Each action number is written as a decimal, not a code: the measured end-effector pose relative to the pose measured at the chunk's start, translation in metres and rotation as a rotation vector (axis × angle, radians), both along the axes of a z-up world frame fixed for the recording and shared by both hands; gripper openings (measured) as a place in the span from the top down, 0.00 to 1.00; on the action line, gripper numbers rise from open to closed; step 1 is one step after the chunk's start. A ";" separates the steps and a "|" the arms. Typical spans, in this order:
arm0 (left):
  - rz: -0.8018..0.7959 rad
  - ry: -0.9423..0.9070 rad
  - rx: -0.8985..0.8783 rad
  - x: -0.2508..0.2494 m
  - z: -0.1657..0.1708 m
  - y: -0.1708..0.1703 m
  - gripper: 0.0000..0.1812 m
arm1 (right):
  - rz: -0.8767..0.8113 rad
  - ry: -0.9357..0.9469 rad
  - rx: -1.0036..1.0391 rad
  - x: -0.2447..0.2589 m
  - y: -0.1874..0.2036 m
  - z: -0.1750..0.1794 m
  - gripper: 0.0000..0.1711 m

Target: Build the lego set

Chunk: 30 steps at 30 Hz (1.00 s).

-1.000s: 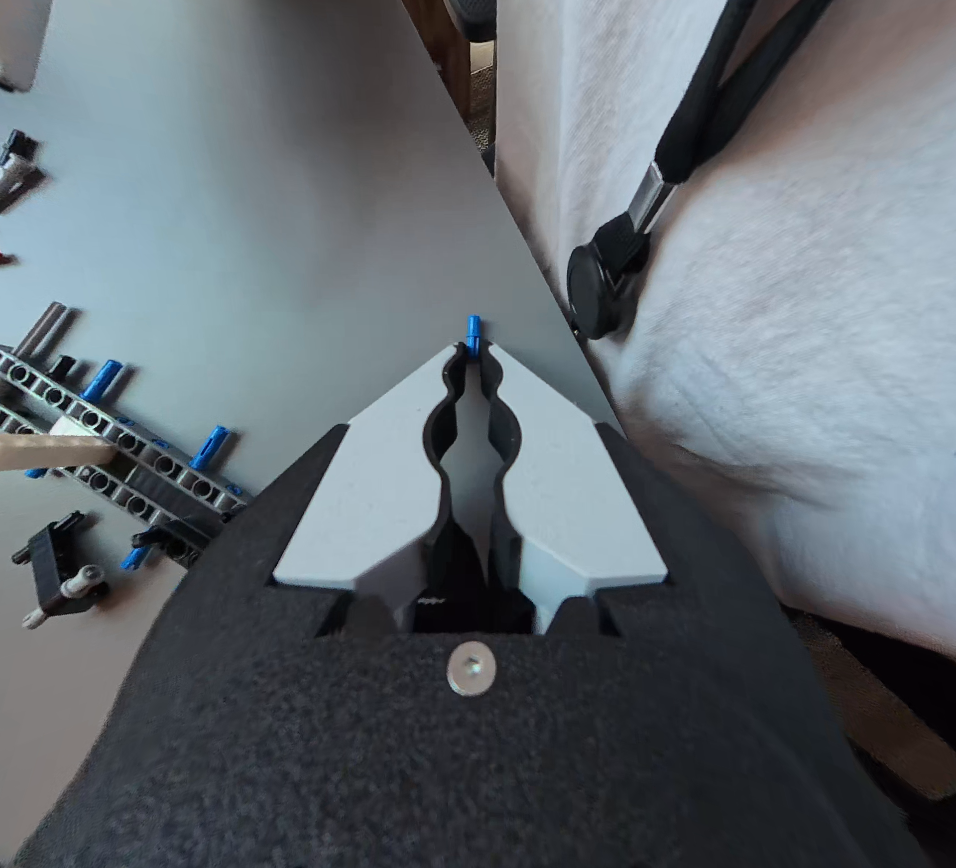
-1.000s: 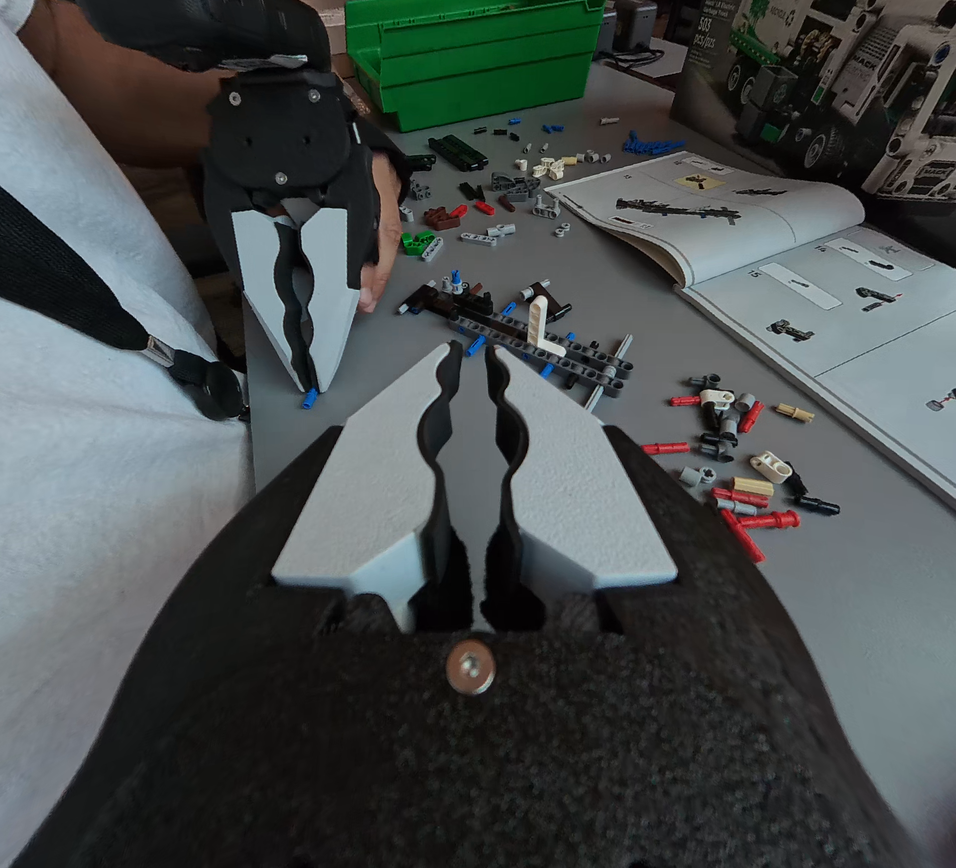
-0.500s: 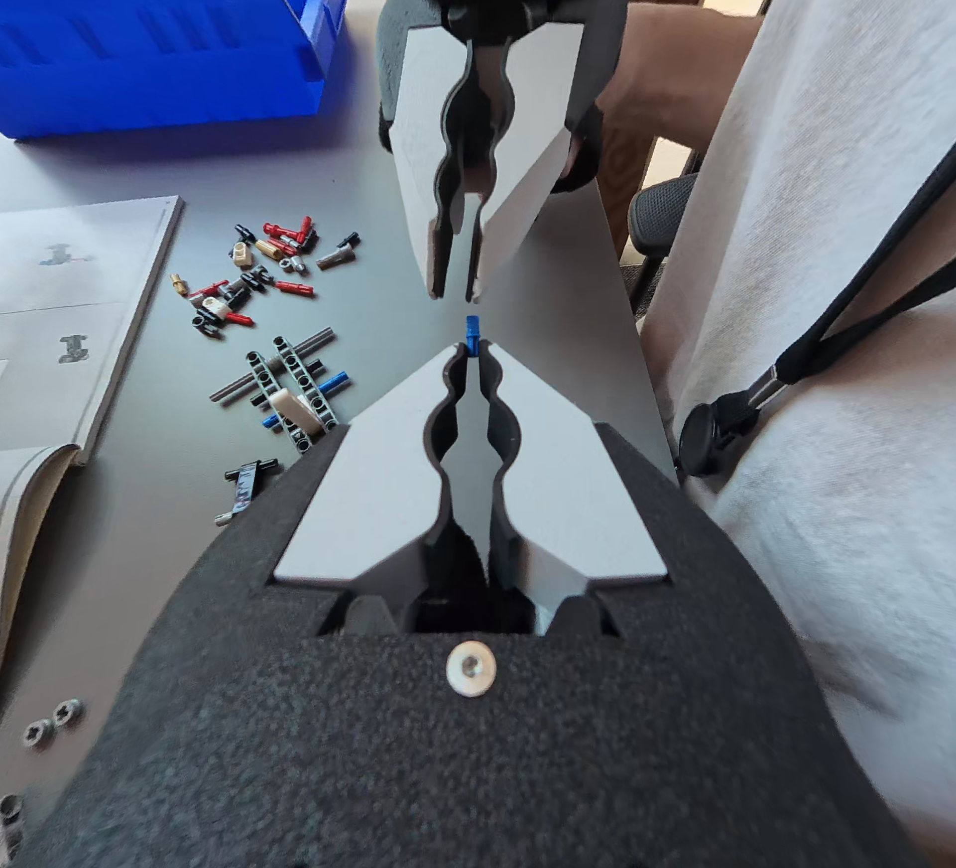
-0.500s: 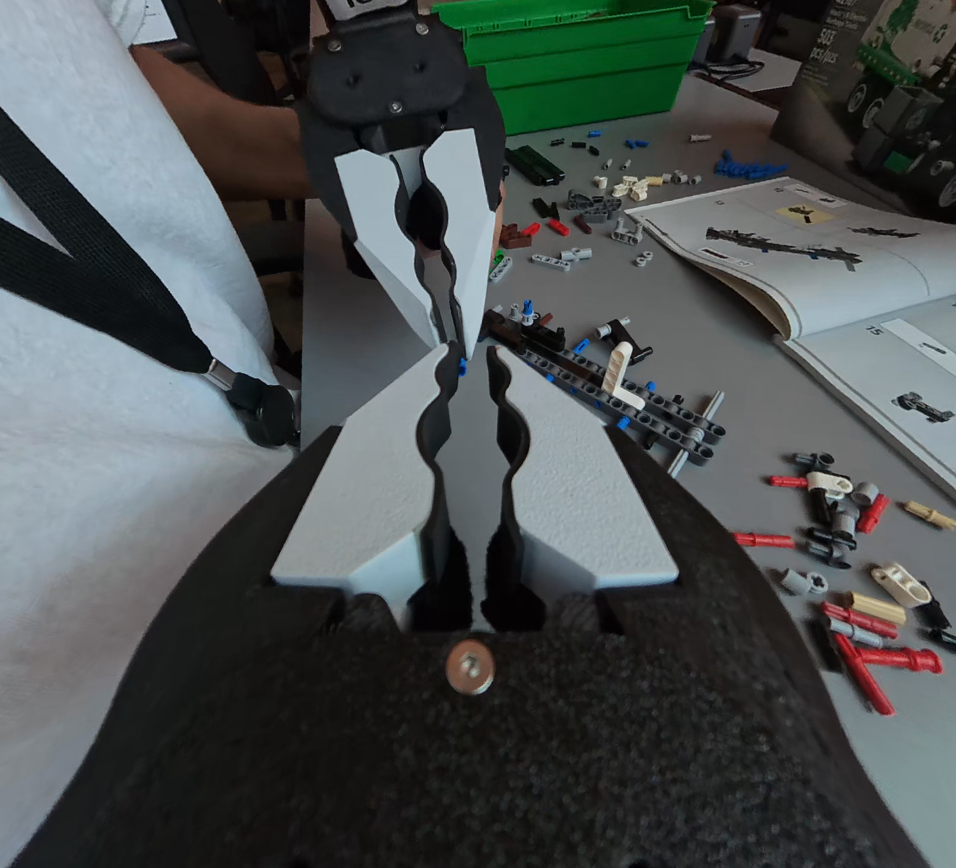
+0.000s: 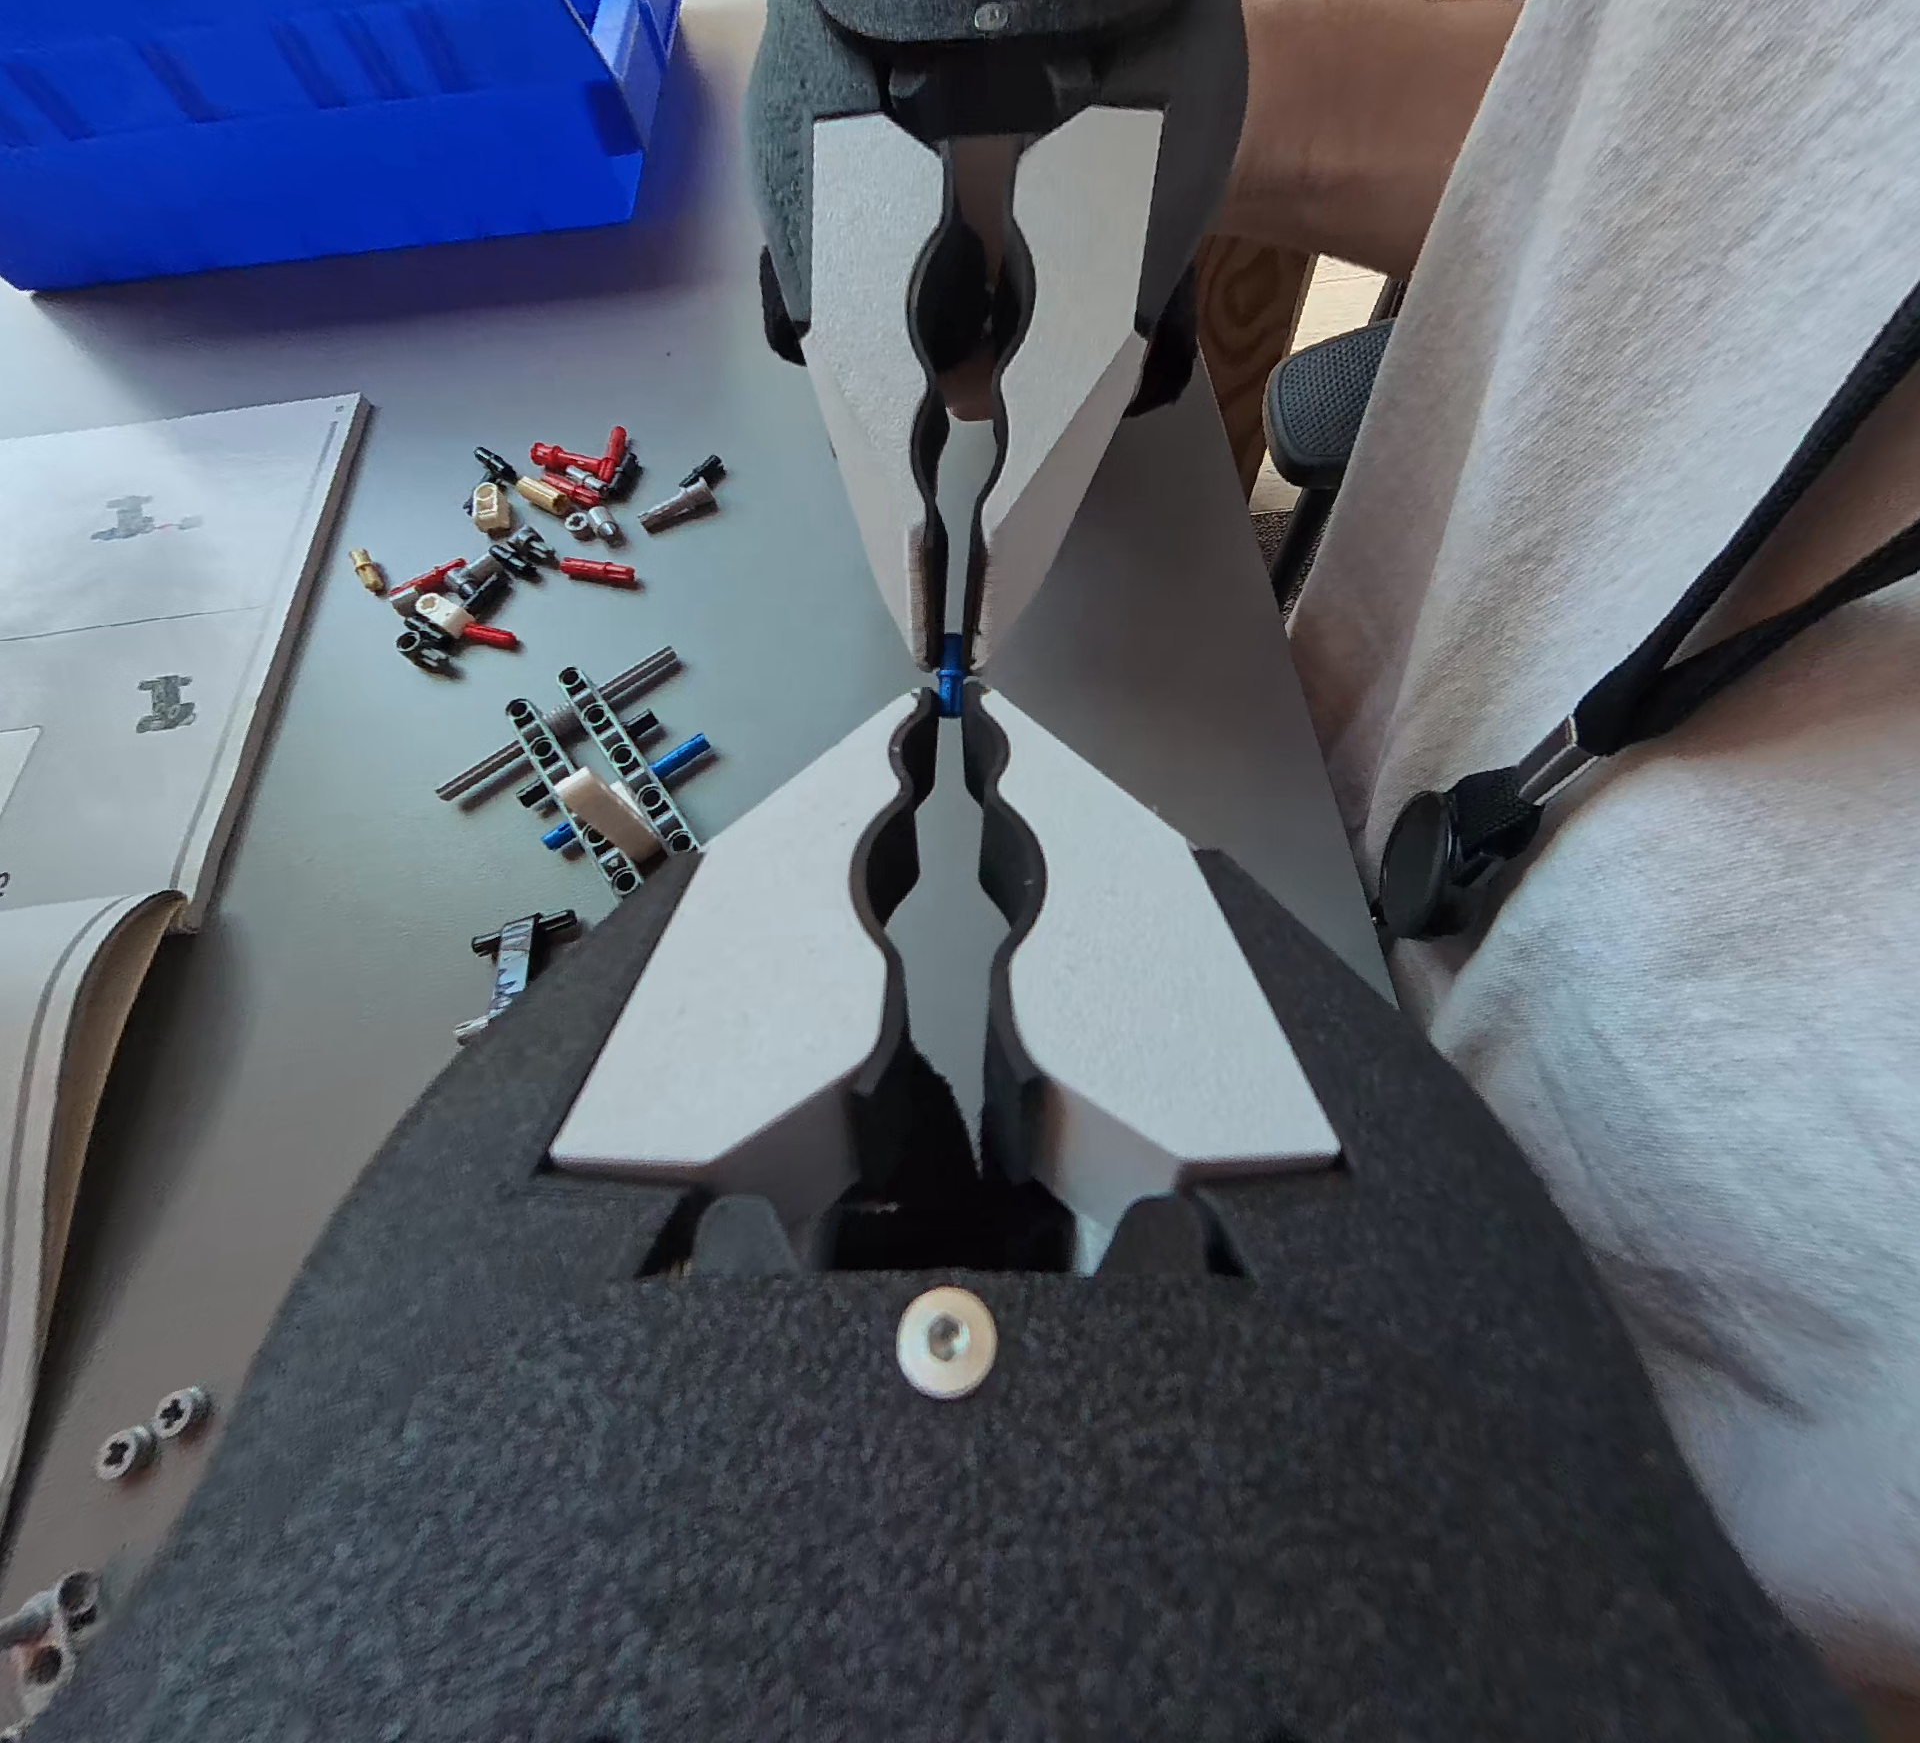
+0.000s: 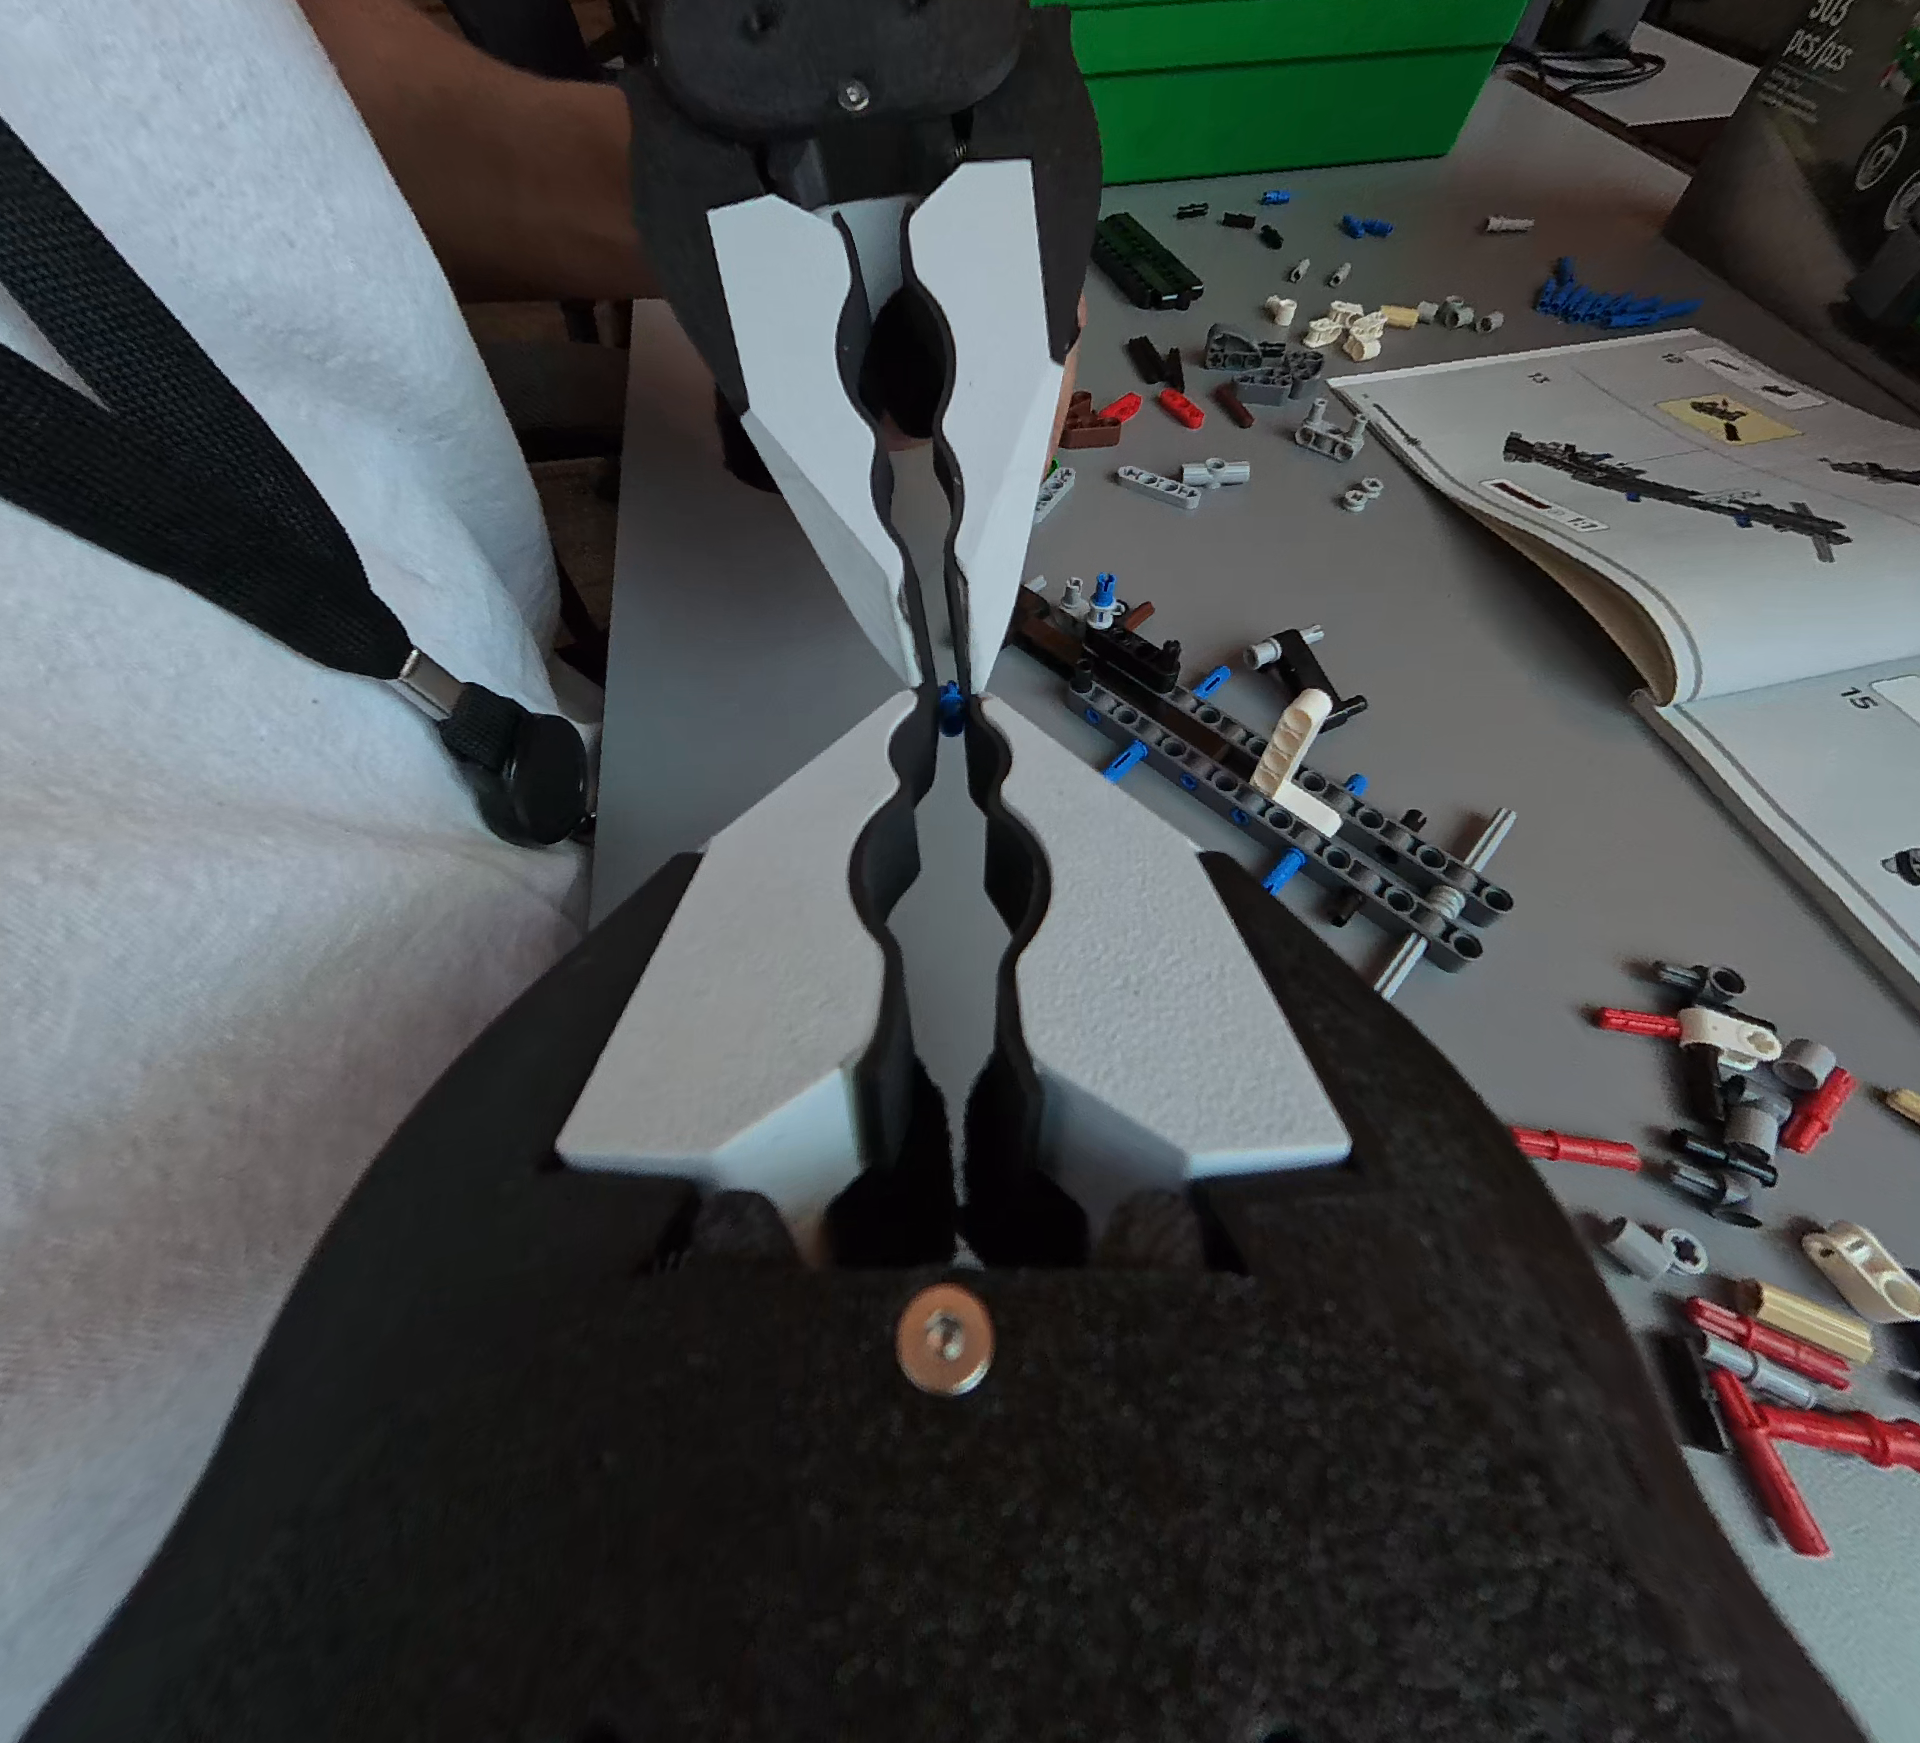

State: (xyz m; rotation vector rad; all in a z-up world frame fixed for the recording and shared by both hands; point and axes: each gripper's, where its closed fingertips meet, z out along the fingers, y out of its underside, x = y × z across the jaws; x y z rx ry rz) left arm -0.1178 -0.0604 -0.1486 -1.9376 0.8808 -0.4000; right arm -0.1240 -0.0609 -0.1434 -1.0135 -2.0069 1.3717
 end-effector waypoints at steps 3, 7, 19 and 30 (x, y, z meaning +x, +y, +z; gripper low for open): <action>-0.004 -0.008 0.003 0.001 0.001 0.000 0.99 | 0.010 -0.010 -0.021 0.001 0.000 0.000 0.99; -0.006 -0.042 -0.013 0.000 0.003 -0.001 0.99 | 0.012 0.000 -0.026 0.001 0.001 0.000 0.99; -0.012 -0.023 -0.018 0.001 0.004 -0.001 0.99 | 0.025 0.005 -0.024 0.002 0.000 -0.001 0.99; -0.019 -0.013 -0.033 0.002 0.002 -0.003 0.99 | 0.028 0.016 -0.016 0.003 -0.001 0.000 0.99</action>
